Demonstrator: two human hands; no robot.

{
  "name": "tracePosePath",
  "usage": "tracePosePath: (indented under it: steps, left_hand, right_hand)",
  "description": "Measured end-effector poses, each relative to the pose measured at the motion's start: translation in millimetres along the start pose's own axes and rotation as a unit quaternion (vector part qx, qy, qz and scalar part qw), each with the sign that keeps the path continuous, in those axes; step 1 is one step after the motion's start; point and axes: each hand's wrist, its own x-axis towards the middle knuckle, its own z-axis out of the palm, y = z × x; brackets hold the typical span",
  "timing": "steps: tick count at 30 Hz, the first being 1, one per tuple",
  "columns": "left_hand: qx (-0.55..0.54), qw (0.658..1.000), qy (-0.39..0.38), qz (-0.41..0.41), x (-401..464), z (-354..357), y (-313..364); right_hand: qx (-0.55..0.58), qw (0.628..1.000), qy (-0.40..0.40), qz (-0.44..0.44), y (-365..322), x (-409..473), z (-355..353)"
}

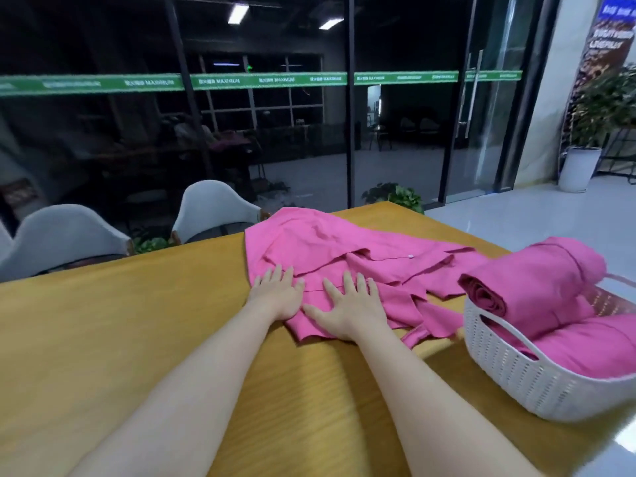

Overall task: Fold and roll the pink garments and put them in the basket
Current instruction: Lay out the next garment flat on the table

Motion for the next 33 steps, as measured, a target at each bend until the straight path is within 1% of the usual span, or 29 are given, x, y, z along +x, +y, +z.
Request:
tracePosePath:
  steps: [6,9,12,15,20,22,23,26,28,30,33]
  left_hand:
    - [-0.004,0.996,0.018,-0.086,-121,0,-60]
    - [-0.014,0.991,0.031,-0.130,-186,2,-70]
    - [-0.017,0.986,0.035,-0.161,-251,5,-64]
    - [-0.016,0.983,0.041,-0.177,-327,13,-55]
    - [0.028,0.987,0.028,-0.153,-436,16,-43]
    - [0.042,0.986,0.008,-0.158,-451,9,-42]
    - [0.047,0.986,0.009,-0.162,-452,3,-41]
    - [0.032,0.985,0.070,-0.156,-434,-14,-40]
    - [0.042,0.985,0.116,-0.122,-413,-20,-44]
    - [0.054,0.985,0.137,-0.090,-391,-22,-49]
    - [0.062,0.977,0.189,-0.075,-369,-15,-52]
  right_hand:
    - [-0.004,0.995,-0.009,-0.094,-61,-78,5]
    - [-0.004,0.991,-0.021,-0.135,-78,-123,5]
    - [-0.004,0.984,-0.027,-0.176,-81,-172,6]
    - [-0.003,0.972,-0.032,-0.232,-74,-230,10]
    - [0.014,0.959,-0.021,-0.282,-56,-300,13]
    - [0.016,0.956,-0.024,-0.292,-55,-311,13]
    - [0.018,0.955,-0.031,-0.294,-55,-314,12]
    - [0.073,0.952,-0.045,-0.294,-53,-310,-1]
    - [0.151,0.948,-0.018,-0.278,-48,-293,-11]
    - [0.213,0.943,0.027,-0.253,-38,-269,-15]
    - [0.199,0.950,0.089,-0.222,-31,-237,-10]
